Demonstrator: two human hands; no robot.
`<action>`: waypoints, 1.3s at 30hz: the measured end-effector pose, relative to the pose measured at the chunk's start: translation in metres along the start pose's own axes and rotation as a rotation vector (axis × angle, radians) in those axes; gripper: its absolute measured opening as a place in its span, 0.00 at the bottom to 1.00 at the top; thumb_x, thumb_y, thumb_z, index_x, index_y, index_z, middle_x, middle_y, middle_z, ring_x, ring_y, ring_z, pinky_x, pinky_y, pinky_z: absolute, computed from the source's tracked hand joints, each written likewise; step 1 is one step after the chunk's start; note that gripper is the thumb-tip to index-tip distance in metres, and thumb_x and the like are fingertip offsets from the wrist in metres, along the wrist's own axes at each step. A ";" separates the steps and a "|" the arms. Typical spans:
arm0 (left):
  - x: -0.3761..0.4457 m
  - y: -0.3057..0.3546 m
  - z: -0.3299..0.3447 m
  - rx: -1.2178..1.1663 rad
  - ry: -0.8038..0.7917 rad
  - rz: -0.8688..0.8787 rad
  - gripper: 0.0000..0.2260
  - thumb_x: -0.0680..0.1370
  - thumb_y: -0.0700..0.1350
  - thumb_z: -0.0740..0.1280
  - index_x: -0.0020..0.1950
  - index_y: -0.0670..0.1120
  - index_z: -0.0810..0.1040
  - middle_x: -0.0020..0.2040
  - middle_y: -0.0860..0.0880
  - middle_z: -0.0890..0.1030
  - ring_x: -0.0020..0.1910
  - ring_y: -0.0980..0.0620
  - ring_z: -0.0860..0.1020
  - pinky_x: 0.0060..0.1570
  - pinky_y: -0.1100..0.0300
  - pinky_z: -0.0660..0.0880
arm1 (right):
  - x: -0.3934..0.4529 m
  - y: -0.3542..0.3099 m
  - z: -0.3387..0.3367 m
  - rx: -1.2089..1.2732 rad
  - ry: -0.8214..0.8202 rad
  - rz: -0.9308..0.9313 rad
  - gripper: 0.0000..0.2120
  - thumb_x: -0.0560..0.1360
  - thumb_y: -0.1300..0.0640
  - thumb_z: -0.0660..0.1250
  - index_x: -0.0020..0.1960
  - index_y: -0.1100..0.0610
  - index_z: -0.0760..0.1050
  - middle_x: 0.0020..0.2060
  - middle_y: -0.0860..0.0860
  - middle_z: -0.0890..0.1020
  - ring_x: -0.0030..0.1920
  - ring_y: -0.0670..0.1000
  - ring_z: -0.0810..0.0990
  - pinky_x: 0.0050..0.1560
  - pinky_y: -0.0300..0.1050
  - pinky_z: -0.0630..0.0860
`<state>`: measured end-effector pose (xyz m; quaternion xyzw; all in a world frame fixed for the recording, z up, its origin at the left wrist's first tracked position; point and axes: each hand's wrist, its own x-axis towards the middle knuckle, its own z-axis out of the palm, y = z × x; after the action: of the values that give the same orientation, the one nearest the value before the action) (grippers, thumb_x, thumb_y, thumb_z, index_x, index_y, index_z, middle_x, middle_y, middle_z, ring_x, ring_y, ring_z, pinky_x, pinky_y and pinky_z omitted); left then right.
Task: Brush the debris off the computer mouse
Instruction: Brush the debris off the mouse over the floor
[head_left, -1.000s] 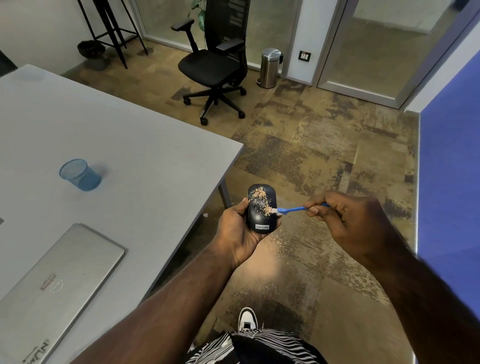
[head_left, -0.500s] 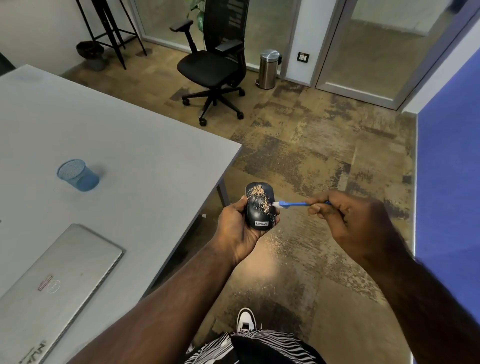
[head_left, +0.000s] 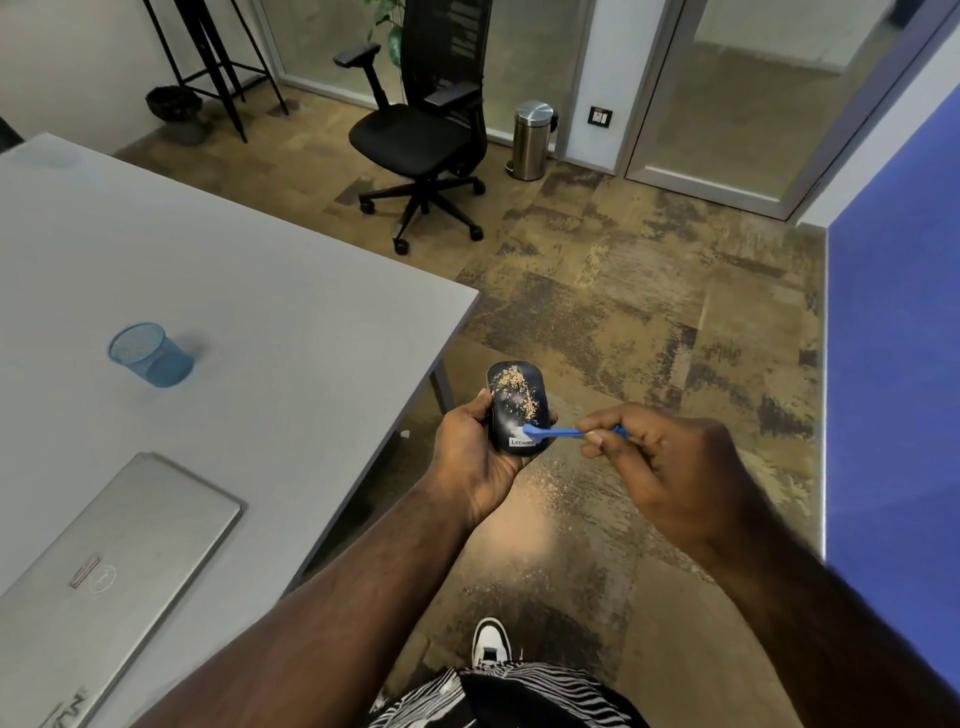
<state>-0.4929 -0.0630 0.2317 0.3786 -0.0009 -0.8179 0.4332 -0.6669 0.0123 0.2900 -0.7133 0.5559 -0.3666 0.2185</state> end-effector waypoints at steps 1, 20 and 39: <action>0.000 0.000 0.000 -0.005 0.001 0.001 0.21 0.83 0.48 0.52 0.68 0.36 0.71 0.56 0.35 0.79 0.45 0.39 0.81 0.43 0.47 0.81 | -0.001 -0.001 0.003 -0.029 0.007 0.012 0.10 0.77 0.52 0.65 0.56 0.47 0.81 0.33 0.54 0.84 0.24 0.53 0.78 0.21 0.51 0.72; 0.001 0.000 -0.004 0.000 -0.007 0.009 0.19 0.83 0.47 0.52 0.63 0.37 0.74 0.53 0.36 0.83 0.45 0.39 0.83 0.45 0.46 0.81 | 0.000 -0.002 -0.009 -0.005 0.207 0.182 0.09 0.77 0.60 0.69 0.55 0.50 0.81 0.38 0.41 0.84 0.40 0.36 0.84 0.37 0.39 0.82; 0.000 0.000 -0.001 0.008 0.000 0.045 0.18 0.83 0.47 0.53 0.64 0.37 0.75 0.57 0.38 0.80 0.46 0.43 0.82 0.47 0.47 0.80 | 0.000 -0.002 -0.004 0.020 0.193 0.116 0.08 0.75 0.55 0.69 0.53 0.52 0.82 0.34 0.47 0.85 0.30 0.46 0.83 0.26 0.45 0.79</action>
<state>-0.4919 -0.0625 0.2313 0.3805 -0.0126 -0.8079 0.4498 -0.6688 0.0132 0.2943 -0.6391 0.6111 -0.4257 0.1922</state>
